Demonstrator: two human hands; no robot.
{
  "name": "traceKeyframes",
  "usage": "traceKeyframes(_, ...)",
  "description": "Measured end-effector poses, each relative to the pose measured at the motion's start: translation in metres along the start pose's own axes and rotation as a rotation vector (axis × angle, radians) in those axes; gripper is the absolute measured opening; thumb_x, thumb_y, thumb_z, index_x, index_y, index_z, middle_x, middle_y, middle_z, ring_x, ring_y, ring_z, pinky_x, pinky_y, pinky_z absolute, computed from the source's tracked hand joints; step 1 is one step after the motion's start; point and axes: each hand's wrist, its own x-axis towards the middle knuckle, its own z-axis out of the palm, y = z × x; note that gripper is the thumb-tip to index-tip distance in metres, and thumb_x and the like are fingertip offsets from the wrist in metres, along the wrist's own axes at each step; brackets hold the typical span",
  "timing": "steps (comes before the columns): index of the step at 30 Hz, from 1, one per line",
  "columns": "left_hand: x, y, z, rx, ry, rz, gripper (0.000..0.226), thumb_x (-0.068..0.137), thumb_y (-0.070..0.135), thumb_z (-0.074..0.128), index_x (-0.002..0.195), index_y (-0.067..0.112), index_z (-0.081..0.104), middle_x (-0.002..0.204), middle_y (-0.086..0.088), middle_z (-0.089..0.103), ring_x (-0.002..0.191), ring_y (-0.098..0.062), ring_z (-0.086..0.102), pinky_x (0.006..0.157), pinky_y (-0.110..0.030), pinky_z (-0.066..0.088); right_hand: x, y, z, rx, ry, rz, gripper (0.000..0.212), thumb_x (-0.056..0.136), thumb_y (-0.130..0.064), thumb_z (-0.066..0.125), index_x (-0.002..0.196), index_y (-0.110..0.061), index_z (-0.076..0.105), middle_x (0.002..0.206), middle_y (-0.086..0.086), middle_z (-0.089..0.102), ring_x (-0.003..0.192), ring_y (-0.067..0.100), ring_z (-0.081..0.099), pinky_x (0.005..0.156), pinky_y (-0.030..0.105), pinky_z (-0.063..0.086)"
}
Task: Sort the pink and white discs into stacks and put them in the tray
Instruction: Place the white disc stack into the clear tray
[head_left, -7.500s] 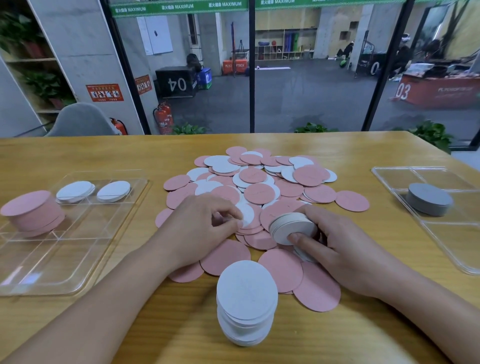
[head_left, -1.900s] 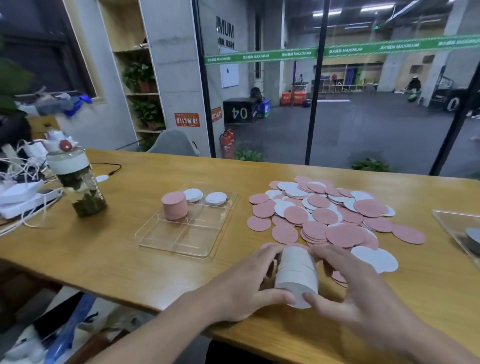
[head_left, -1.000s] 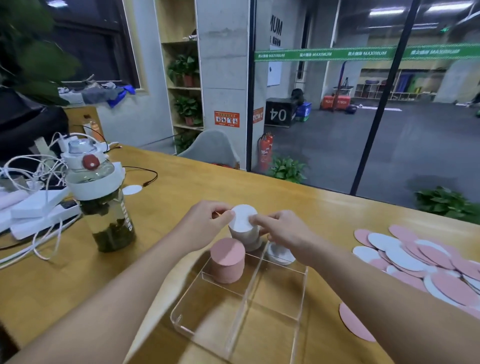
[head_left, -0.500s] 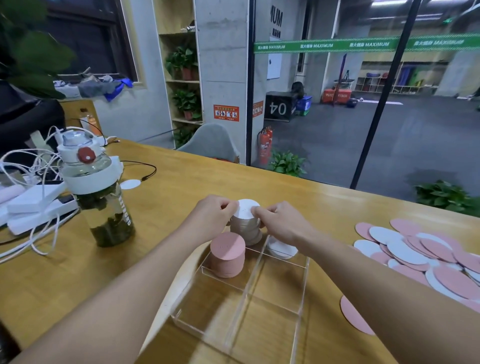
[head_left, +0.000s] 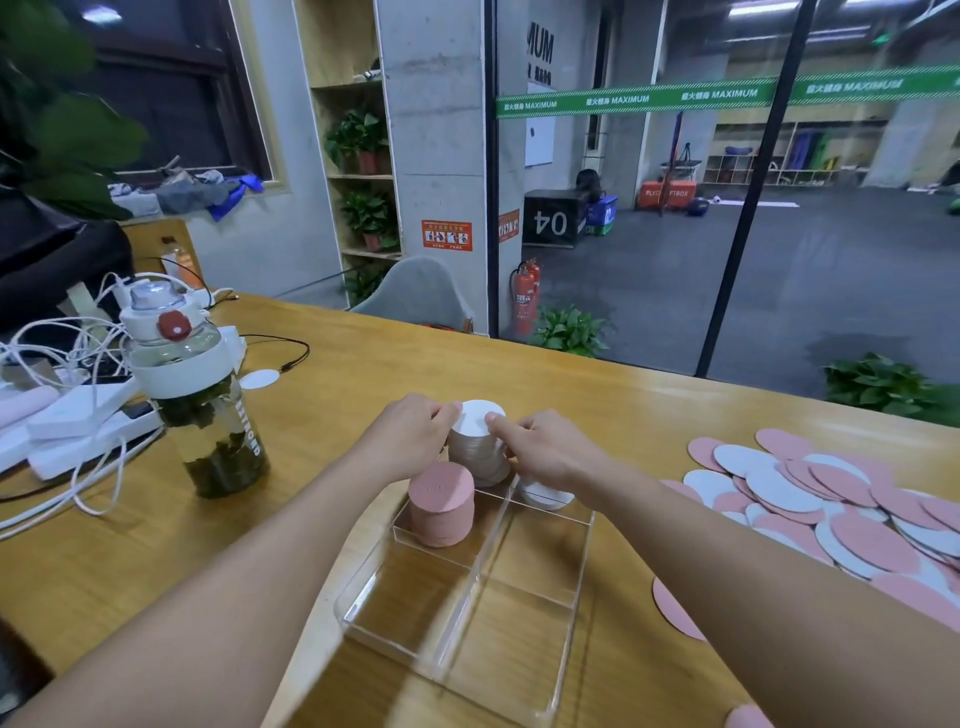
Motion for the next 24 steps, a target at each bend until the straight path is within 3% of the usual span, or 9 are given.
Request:
traceKeyframes(5,-0.002,0.002,-0.001,0.003,0.029,-0.009,0.057,0.112,0.05,0.046,0.067,0.014,0.048,0.065,-0.001,0.05,0.059,-0.021,0.04,0.06,-0.035,0.032,-0.004,-0.004,0.003,-0.052,0.011,-0.012,0.066,0.104,-0.064,0.05,0.075,-0.008,0.066,0.07,0.01,0.063,0.068,0.025,0.054,0.068,0.038,0.042)
traceKeyframes(8,-0.001,0.005,0.002,0.019,0.049,0.003,0.059,0.112,0.045,0.046,0.066,0.009,0.052,0.066,-0.01,0.062,0.057,-0.021,0.043,0.058,-0.034,0.035,-0.001,-0.008,0.003,-0.021,-0.033,0.027,0.07,0.104,-0.065,0.05,0.087,0.0,0.073,0.073,0.01,0.065,0.071,0.027,0.06,0.072,0.038,0.047)
traceKeyframes(10,0.0,0.005,0.003,0.016,0.052,-0.004,0.059,0.112,0.044,0.046,0.069,0.004,0.057,0.076,-0.014,0.074,0.056,-0.021,0.047,0.058,-0.034,0.037,0.0,-0.008,0.002,-0.007,-0.059,0.024,0.066,0.104,-0.064,0.05,0.085,-0.005,0.07,0.074,0.007,0.063,0.069,0.026,0.058,0.071,0.037,0.046)
traceKeyframes(13,0.001,0.002,0.002,-0.018,0.054,-0.02,0.055,0.109,0.044,0.047,0.07,0.005,0.053,0.076,-0.014,0.073,0.056,-0.021,0.045,0.059,-0.035,0.037,-0.002,-0.006,0.004,-0.062,-0.052,-0.02,0.062,0.108,-0.062,0.044,0.069,-0.016,0.055,0.069,0.001,0.054,0.066,0.021,0.049,0.065,0.037,0.038)
traceKeyframes(16,0.001,0.001,0.001,-0.022,0.058,-0.02,0.053,0.106,0.044,0.046,0.072,0.003,0.052,0.068,-0.008,0.066,0.058,-0.021,0.045,0.061,-0.037,0.037,-0.003,-0.004,0.005,-0.096,-0.043,-0.033,0.065,0.107,-0.068,0.041,0.068,-0.016,0.049,0.07,0.001,0.052,0.066,0.02,0.046,0.063,0.037,0.034)
traceKeyframes(19,0.0,0.004,0.001,-0.008,0.067,-0.019,0.058,0.111,0.046,0.046,0.077,0.001,0.06,0.077,-0.012,0.075,0.062,-0.025,0.054,0.062,-0.037,0.042,-0.005,0.001,0.002,-0.054,-0.022,-0.023,0.075,0.101,-0.078,0.04,0.075,-0.01,0.056,0.076,0.008,0.06,0.072,0.028,0.057,0.069,0.04,0.043)
traceKeyframes(21,-0.002,0.008,-0.002,0.018,0.105,-0.021,0.06,0.113,0.048,0.044,0.081,0.0,0.061,0.078,-0.016,0.073,0.066,-0.031,0.055,0.063,-0.038,0.041,-0.007,0.003,-0.002,-0.034,-0.011,-0.031,0.088,0.1,-0.079,0.041,0.09,0.005,0.067,0.087,0.015,0.071,0.08,0.033,0.069,0.078,0.043,0.054)
traceKeyframes(24,-0.009,0.02,-0.01,0.121,0.218,-0.009,0.054,0.114,0.042,0.044,0.074,0.007,0.051,0.067,-0.006,0.055,0.066,-0.028,0.048,0.06,-0.04,0.032,-0.017,0.002,-0.012,-0.049,0.026,-0.065,0.089,0.102,-0.075,0.043,0.112,0.01,0.068,0.094,0.021,0.071,0.078,0.029,0.065,0.071,0.04,0.046)
